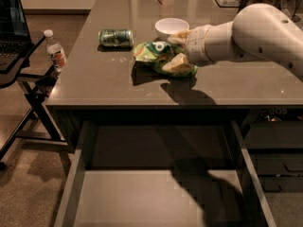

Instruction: Pick green rice chip bag from top drawer and place on counter

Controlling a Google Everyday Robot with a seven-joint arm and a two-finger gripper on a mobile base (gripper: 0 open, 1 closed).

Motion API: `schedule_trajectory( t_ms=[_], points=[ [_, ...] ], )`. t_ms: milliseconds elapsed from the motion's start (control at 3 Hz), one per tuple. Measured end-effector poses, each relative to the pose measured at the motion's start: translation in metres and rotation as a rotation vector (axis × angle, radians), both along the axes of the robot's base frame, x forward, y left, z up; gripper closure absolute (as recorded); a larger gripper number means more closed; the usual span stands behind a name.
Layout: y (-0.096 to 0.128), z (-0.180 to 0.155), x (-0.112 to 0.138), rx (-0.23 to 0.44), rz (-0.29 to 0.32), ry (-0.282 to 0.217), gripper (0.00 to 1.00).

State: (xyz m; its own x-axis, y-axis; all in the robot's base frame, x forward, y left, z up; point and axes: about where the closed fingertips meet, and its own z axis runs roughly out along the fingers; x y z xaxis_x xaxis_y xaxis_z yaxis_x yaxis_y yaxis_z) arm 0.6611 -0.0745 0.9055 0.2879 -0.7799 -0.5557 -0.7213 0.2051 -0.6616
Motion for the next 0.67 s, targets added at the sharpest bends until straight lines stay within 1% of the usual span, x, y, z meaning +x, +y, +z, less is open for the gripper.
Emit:
schedule_trajectory(
  t_ms=[333,667],
  points=[
    [0.0000,0.0000,0.0000,0.000,0.000,0.000,0.00],
    [0.0000,0.0000,0.0000,0.000,0.000,0.000,0.00]
  ],
)
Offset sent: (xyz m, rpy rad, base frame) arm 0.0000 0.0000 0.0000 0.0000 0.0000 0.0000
